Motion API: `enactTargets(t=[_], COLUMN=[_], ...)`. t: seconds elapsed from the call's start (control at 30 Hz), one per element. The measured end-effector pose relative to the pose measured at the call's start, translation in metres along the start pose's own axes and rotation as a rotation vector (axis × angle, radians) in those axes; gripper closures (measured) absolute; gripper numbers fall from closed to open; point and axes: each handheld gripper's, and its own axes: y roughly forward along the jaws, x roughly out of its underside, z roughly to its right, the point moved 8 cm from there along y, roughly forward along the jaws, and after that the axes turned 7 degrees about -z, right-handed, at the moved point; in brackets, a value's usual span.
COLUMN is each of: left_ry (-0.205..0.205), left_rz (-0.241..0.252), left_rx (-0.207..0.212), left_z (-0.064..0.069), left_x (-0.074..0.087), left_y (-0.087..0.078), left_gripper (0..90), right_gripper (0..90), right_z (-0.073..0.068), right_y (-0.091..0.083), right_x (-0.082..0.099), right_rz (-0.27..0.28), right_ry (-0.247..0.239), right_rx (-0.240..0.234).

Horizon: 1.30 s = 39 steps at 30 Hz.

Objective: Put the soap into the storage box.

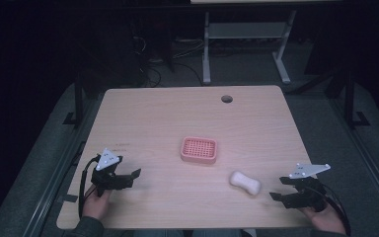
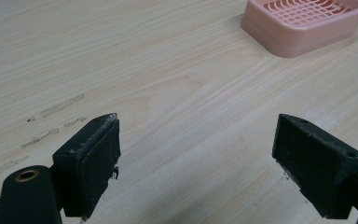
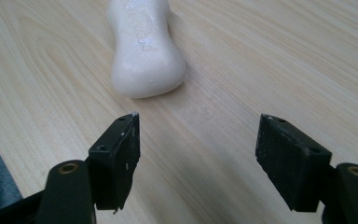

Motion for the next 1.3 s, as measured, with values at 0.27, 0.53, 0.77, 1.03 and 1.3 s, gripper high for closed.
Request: enactTargets(t=[0.27, 0.53, 0.77, 1.03, 1.3], left_ry=[0.003, 0.021, 0.013, 0.017, 0.012], left_rz=[0.003, -0.009, 0.004, 0.003, 0.013], left_rx=[-0.003, -0.009, -0.013, -0.018, -0.019], left_z=[-0.001, -0.001, -0.003, -0.004, -0.004], left_x=[0.001, 0.001, 0.0, -0.001, -0.002], left_y=[-0.003, -0.003, -0.005, -0.006, -0.006], left_gripper=[14.7, 14.7, 14.7, 14.6, 14.7], right_gripper=[29.8, 26.8, 25.8, 25.7, 26.7], right_z=[-0.007, -0.016, -0.027, -0.035, -0.035], right_y=[-0.001, 0.003, 0.008, 0.02, 0.033], right_x=[-0.008, -0.016, -0.034, -0.056, -0.069], right_rz=[-0.016, -0.067, -0.091, -0.151, -0.21], right_ry=[-0.041, -0.058, -0.098, -0.171, -0.195], right_rx=[0.003, -0.033, -0.046, -0.055, -0.052])
